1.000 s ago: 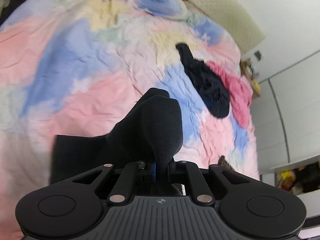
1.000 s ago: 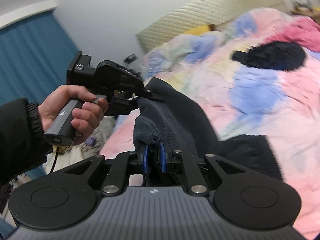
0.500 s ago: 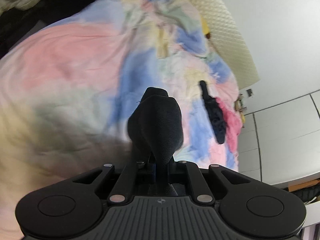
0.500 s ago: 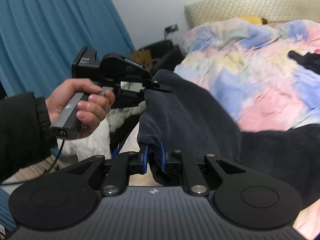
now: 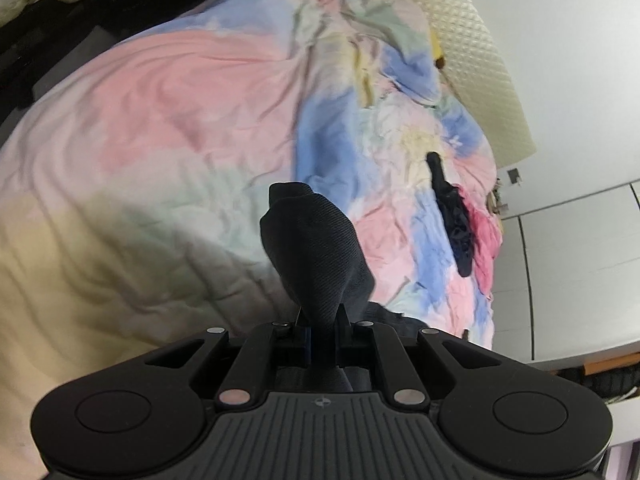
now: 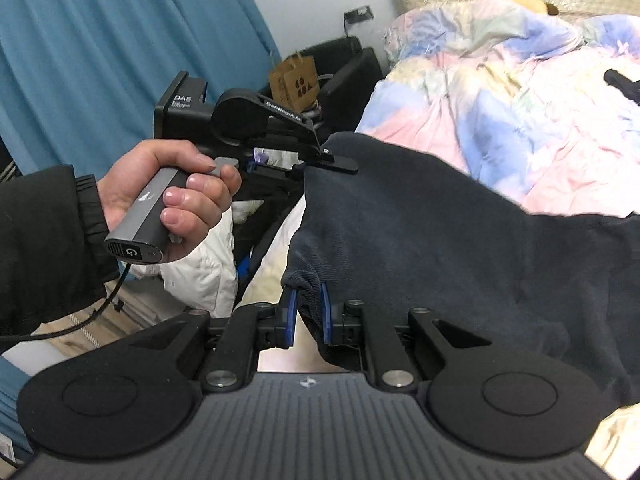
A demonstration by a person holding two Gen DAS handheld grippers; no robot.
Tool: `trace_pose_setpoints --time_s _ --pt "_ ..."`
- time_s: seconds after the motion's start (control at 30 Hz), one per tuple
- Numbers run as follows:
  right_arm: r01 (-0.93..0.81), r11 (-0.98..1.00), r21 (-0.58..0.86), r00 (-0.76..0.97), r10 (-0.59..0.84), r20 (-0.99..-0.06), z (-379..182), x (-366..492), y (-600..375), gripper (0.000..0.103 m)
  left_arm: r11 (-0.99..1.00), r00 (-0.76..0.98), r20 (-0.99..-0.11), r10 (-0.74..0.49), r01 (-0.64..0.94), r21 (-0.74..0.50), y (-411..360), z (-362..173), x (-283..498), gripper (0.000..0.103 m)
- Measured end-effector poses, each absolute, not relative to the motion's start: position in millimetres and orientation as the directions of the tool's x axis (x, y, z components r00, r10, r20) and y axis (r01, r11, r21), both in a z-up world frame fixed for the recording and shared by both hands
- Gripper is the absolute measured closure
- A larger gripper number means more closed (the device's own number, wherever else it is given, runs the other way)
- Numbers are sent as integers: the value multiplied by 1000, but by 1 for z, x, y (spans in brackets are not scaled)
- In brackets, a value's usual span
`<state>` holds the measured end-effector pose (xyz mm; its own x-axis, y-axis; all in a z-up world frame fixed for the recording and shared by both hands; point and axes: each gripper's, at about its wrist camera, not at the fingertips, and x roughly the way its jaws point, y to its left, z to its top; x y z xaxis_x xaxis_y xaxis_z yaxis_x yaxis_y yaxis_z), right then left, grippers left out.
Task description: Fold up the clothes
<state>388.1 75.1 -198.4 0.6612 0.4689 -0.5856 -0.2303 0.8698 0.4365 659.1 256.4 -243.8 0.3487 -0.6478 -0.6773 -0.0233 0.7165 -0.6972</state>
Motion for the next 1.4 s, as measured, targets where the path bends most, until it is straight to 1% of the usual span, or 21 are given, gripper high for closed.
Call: trace_pose_setpoints --time_s 0.13,0.3,0.43,0.53,0.6,0.63,0.83,0.97,1.07,1.13,1.2,1.3,1.4 --pt "-198 851 487 705 469 -532 -188 382 28 90 726 345 -677 -650 19 -687 205 -214 664 92" --pt "-165 821 547 757 461 -463 -177 375 -42 90 745 339 -690 -639 48 -666 123 -184 672 91" --pt "-133 791 597 797 444 -410 -176 369 -111 90 778 323 -723 -610 74 -623 43 -171 676 90" --pt "-106 767 632 819 428 -382 -184 365 -163 90 817 313 -763 -565 84 -571 -23 -171 679 90" --pt "-86 749 657 832 417 -366 -192 361 -200 92 846 314 -792 -523 80 -527 -68 -177 682 90" --pt "-78 740 668 838 411 -358 -197 359 -219 99 859 315 -805 -502 75 -506 -88 -181 683 90" --pt "42 689 724 858 346 -379 -243 355 -332 99 907 300 -861 -411 45 -418 -186 -220 688 91" --pt "79 675 733 844 346 -410 -279 355 -382 99 929 275 -889 -366 46 -368 -228 -248 692 91" --pt "100 664 741 831 353 -429 -302 358 -405 94 938 241 -907 -345 74 -338 -250 -271 697 91" --pt "115 647 754 824 362 -436 -316 363 -417 87 942 213 -918 -335 105 -320 -266 -285 700 91" --pt "118 631 767 824 369 -431 -326 364 -424 84 944 190 -928 -320 142 -297 -282 -300 701 90" --pt "125 613 780 819 379 -430 -339 368 -430 78 942 170 -936 -309 187 -277 -304 -323 700 82" --pt "134 612 779 802 394 -448 -348 373 -431 75 930 176 -927 -331 226 -289 -317 -336 696 66"
